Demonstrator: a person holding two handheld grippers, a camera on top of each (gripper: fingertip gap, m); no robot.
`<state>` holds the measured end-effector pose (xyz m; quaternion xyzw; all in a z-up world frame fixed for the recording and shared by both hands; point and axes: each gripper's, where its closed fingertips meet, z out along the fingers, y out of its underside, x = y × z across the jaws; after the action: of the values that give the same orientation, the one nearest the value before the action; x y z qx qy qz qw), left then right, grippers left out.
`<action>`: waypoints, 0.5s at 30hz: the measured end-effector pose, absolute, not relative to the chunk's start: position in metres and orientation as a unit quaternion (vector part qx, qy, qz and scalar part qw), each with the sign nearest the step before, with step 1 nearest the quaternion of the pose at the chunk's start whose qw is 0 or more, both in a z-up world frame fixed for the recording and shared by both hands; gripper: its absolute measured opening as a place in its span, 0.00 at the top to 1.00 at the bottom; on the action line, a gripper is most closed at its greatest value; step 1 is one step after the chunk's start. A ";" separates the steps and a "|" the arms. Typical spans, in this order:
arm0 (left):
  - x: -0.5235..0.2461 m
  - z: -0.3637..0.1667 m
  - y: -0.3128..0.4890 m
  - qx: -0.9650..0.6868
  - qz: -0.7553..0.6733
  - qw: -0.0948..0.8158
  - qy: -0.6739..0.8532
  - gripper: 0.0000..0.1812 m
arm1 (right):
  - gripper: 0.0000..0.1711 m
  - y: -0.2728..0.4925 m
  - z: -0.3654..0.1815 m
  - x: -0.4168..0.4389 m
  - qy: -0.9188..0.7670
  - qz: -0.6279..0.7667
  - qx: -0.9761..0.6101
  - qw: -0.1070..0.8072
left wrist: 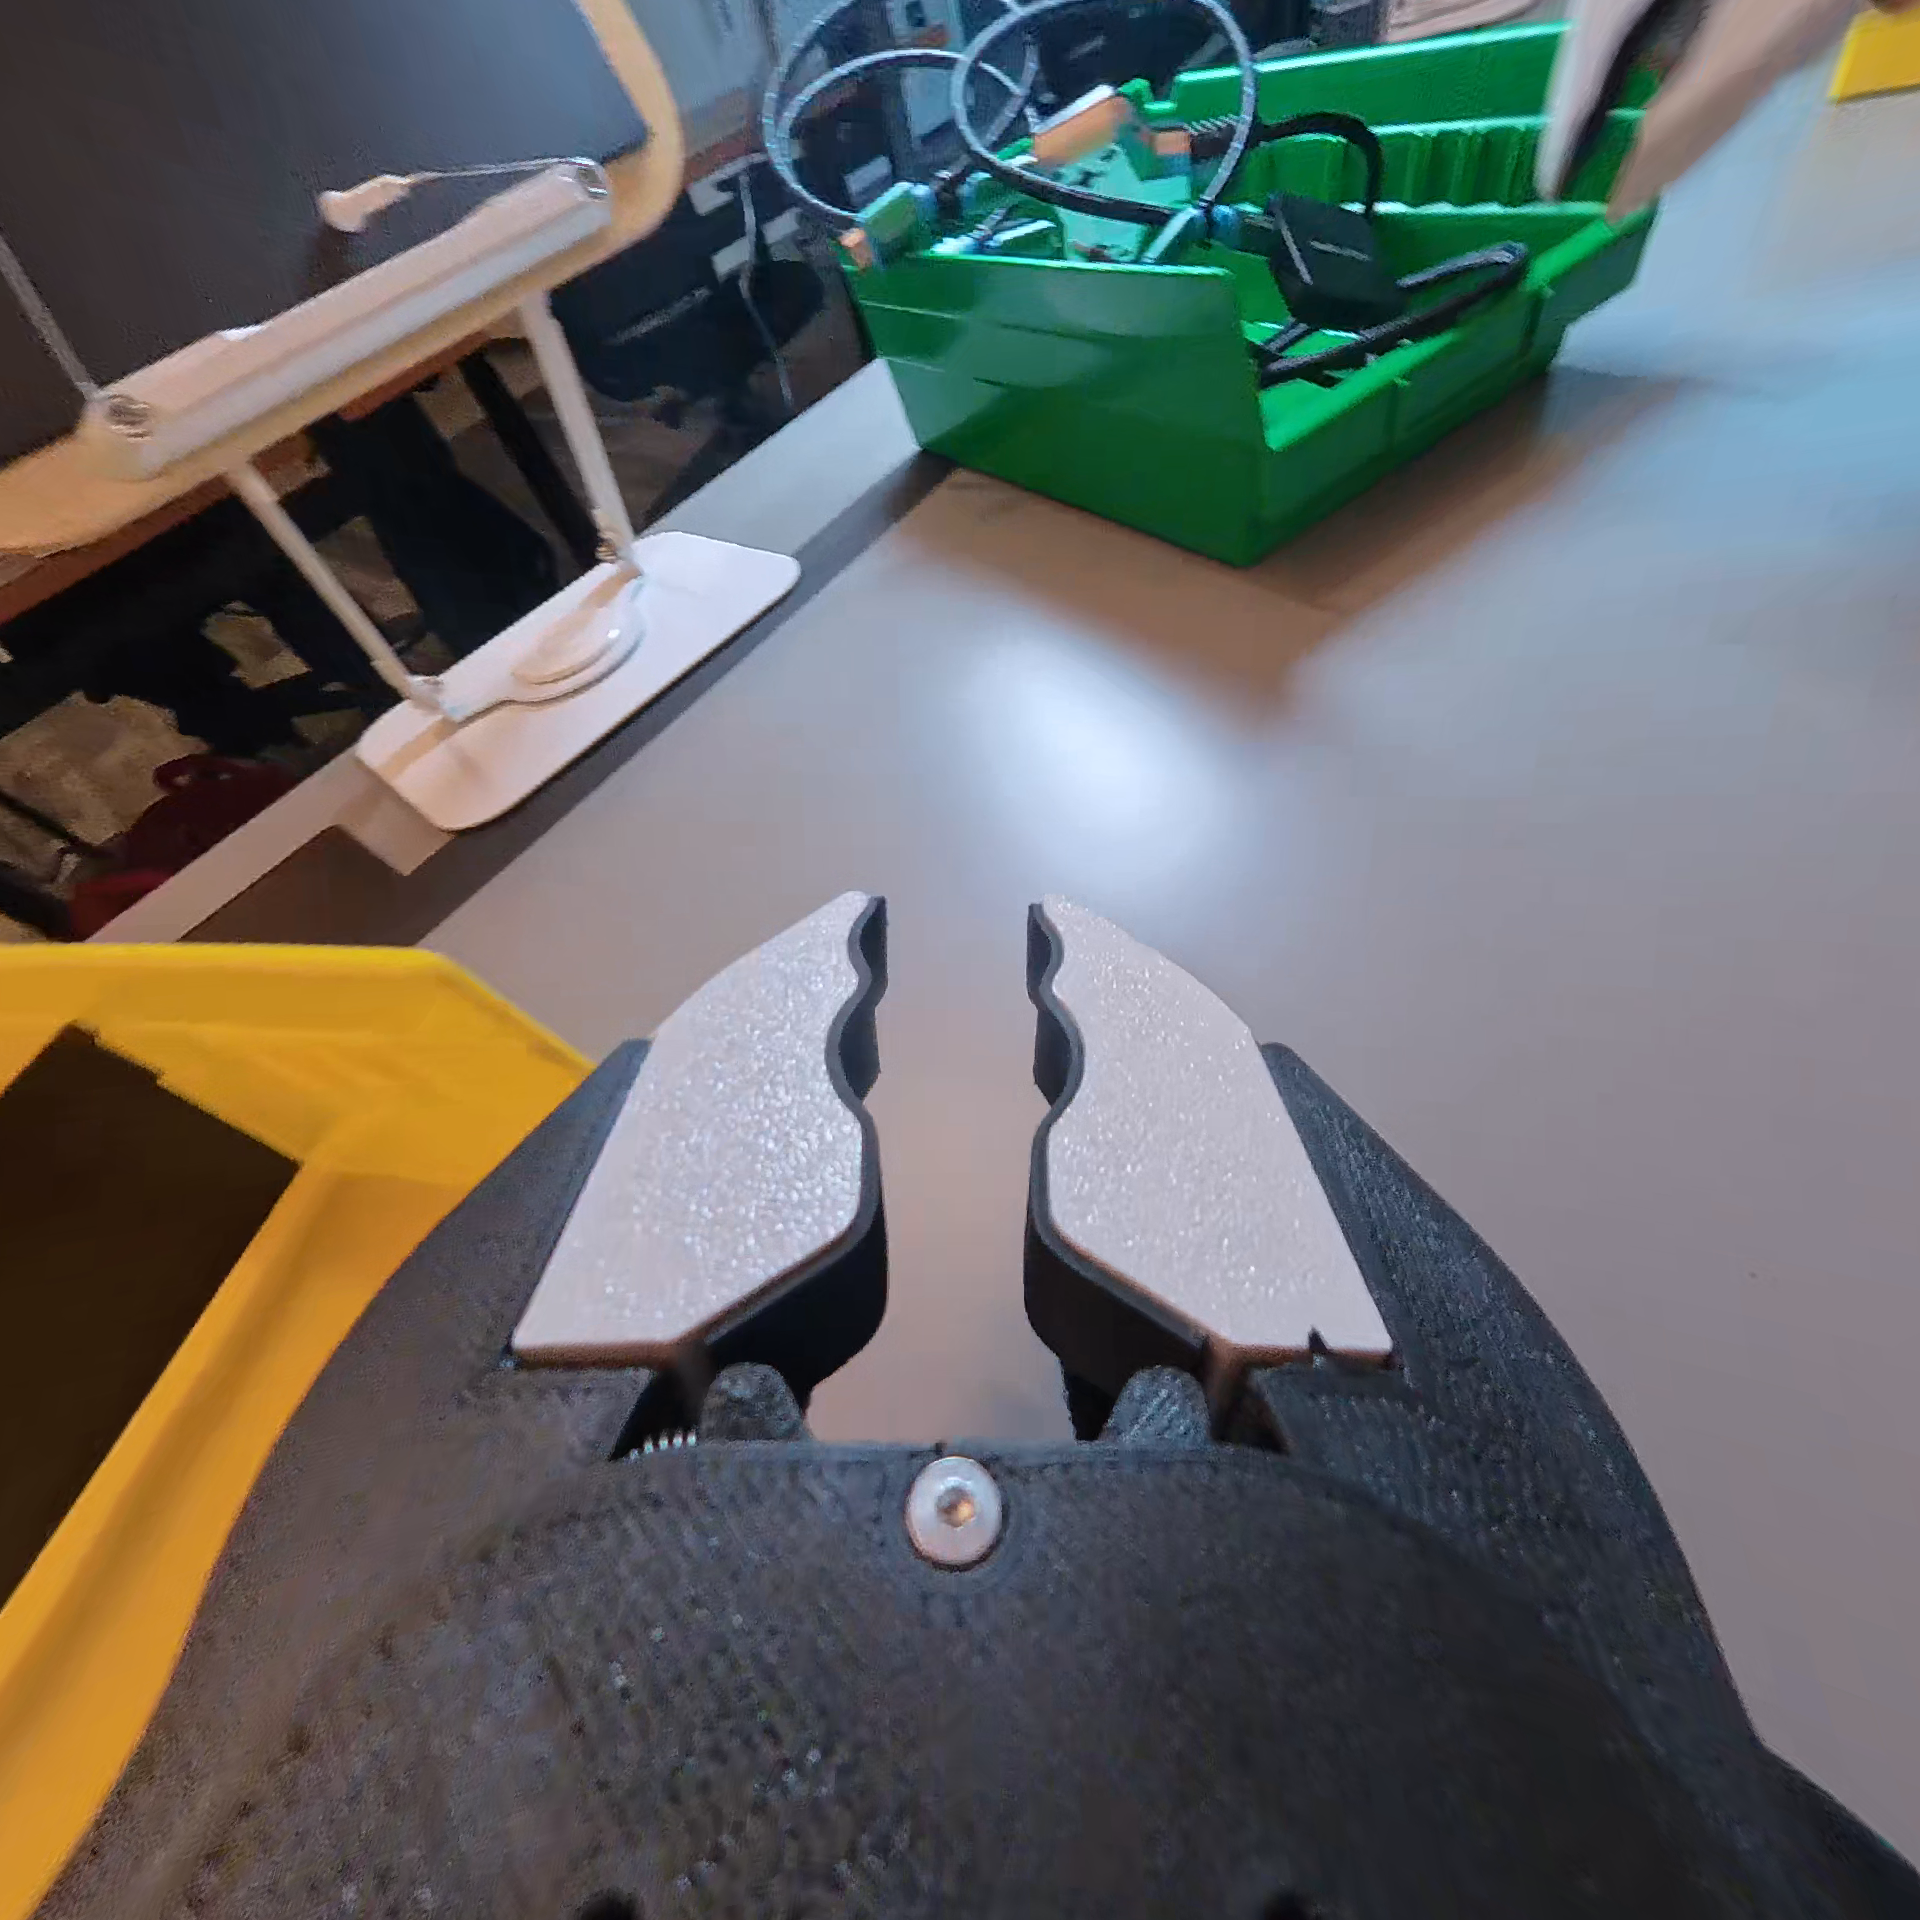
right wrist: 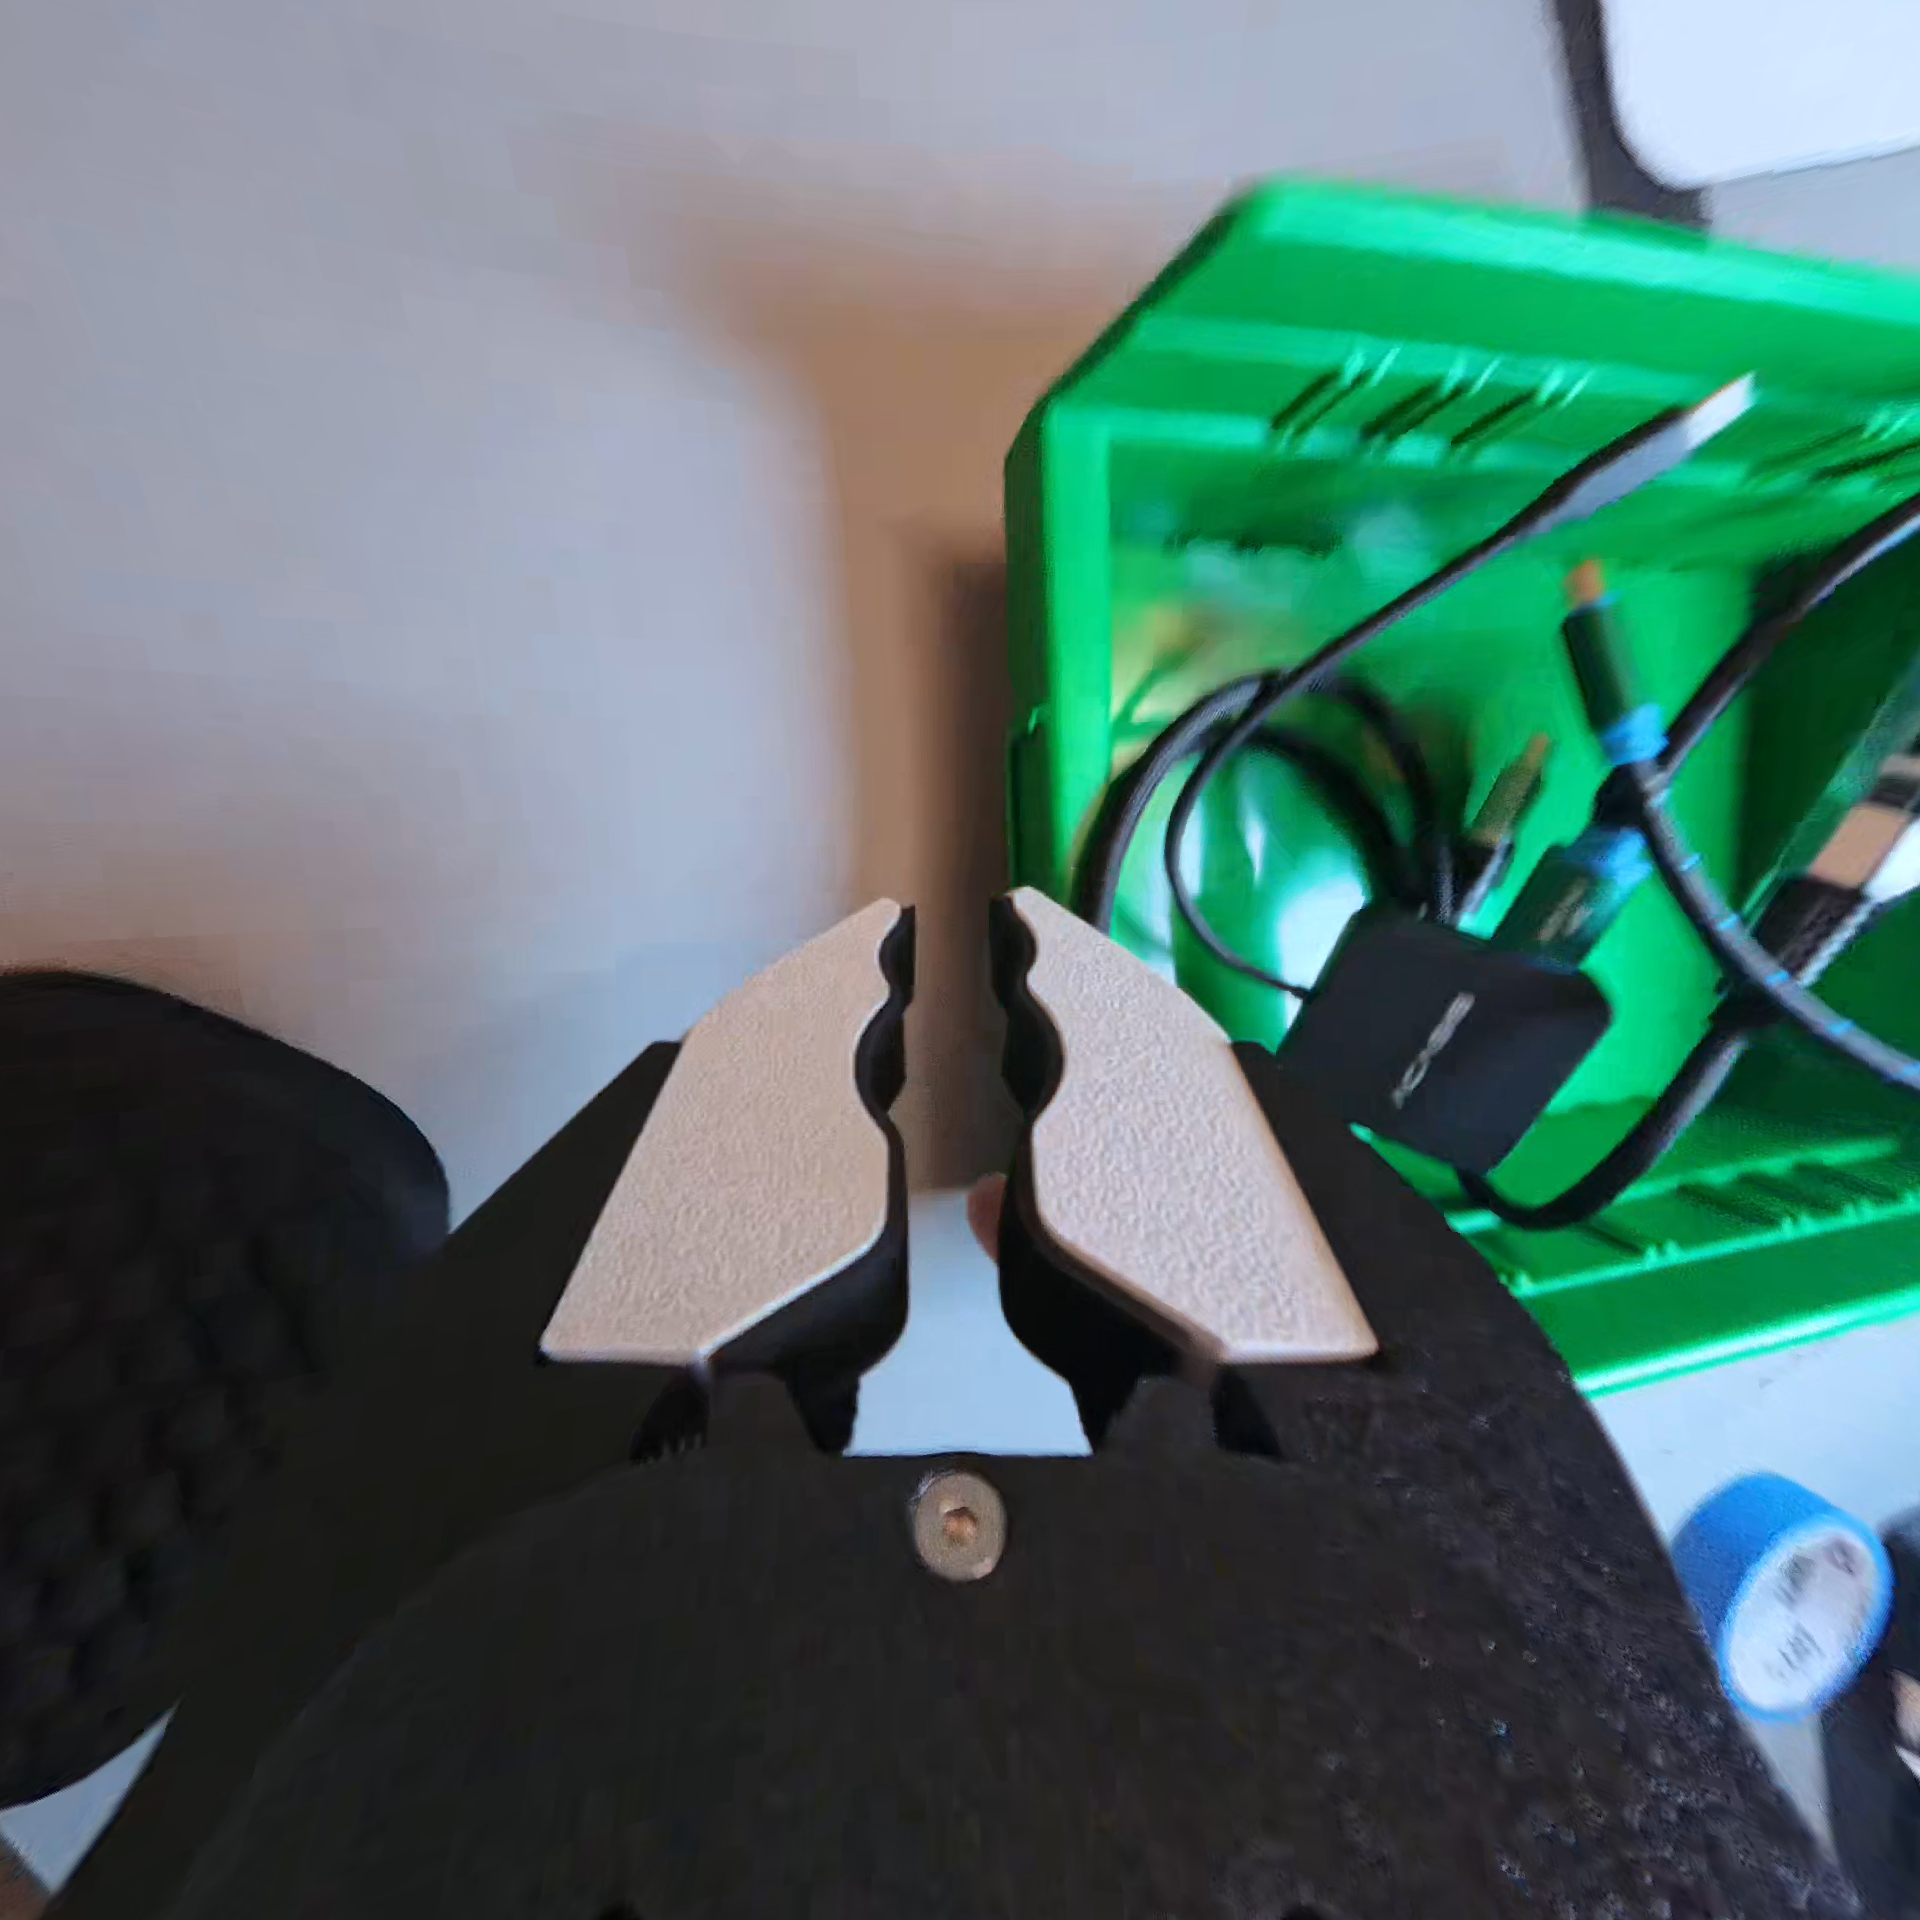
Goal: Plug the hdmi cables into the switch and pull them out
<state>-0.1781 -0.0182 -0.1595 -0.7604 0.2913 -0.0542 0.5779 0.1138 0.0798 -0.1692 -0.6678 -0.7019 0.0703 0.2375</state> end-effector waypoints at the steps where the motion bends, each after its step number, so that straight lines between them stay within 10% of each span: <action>1: -0.186 -0.156 -0.018 -0.761 -0.048 0.582 0.281 0.86 | 0.91 0.083 -0.180 0.122 -0.702 0.037 -0.671 0.235; 15: -0.318 -0.195 -0.051 -0.871 0.143 0.356 0.306 0.67 | 0.78 0.126 -0.221 0.116 -0.731 -0.103 -0.642 0.209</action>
<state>-0.3182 -0.0510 -0.1954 -0.8710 0.3062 0.1431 0.3565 0.1156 0.1264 -0.2214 -0.6418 -0.7306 -0.1032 0.2088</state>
